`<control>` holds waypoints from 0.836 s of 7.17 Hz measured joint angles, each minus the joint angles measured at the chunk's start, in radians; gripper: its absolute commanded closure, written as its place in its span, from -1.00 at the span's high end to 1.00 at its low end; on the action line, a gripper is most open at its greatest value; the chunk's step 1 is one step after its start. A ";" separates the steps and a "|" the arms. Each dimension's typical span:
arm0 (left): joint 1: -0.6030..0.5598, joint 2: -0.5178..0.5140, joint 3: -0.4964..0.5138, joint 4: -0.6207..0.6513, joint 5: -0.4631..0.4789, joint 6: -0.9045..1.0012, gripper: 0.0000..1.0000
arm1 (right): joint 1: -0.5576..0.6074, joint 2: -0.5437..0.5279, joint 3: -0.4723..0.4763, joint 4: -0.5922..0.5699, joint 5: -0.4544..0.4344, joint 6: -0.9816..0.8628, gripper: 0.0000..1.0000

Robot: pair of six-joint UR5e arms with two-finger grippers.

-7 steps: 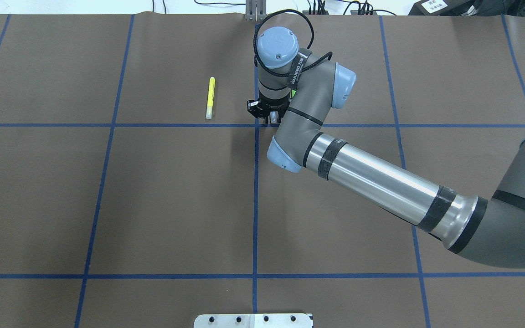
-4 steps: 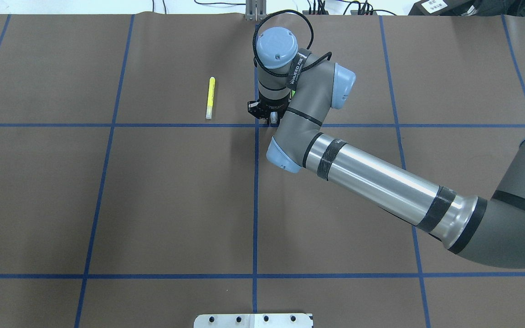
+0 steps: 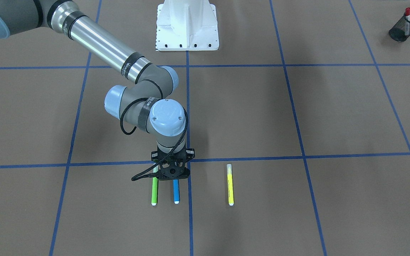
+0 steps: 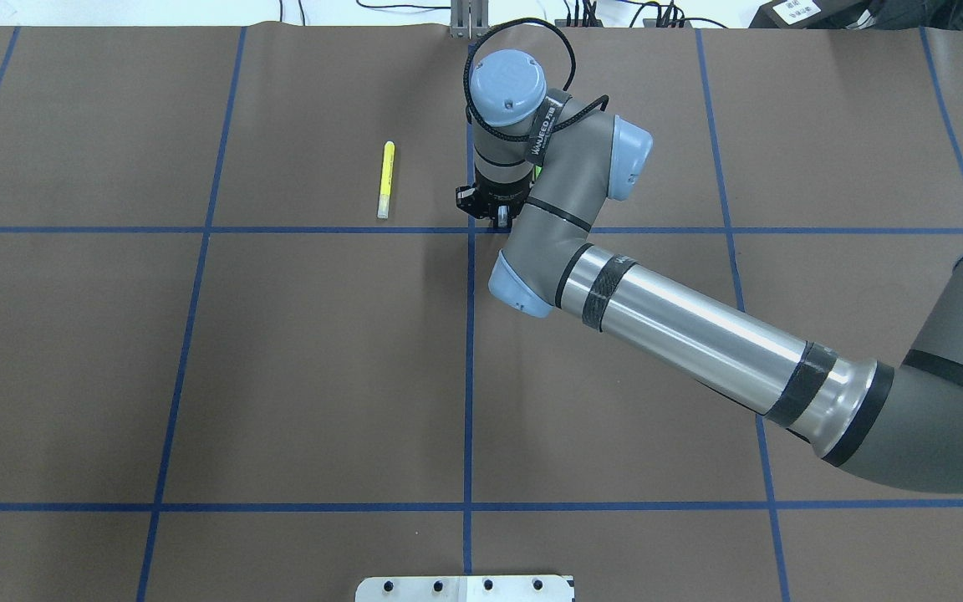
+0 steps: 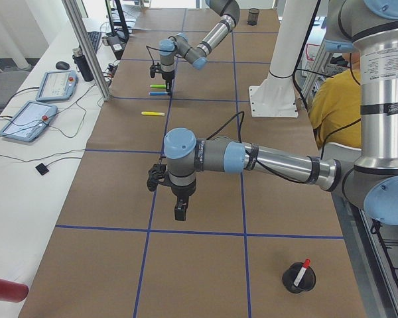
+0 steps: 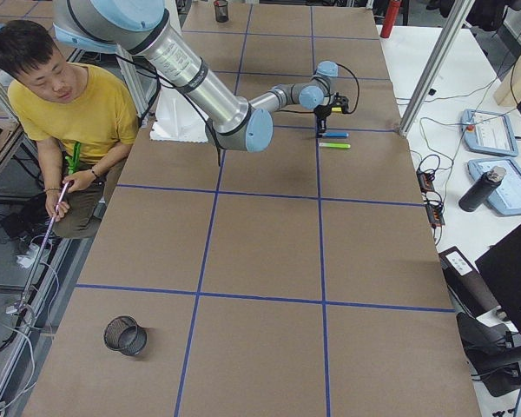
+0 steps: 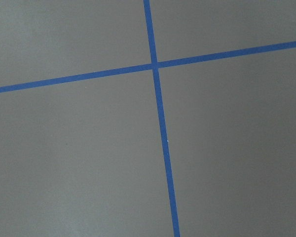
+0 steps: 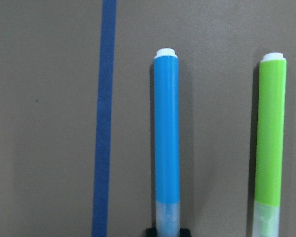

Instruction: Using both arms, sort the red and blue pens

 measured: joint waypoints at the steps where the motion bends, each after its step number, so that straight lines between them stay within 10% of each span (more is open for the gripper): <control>1: 0.000 0.000 0.000 0.000 0.000 0.001 1.00 | 0.000 0.000 0.007 -0.005 0.000 0.000 -1.00; 6: 0.000 0.000 0.003 0.001 0.000 0.000 1.00 | 0.057 -0.010 0.237 -0.218 0.005 0.007 -1.00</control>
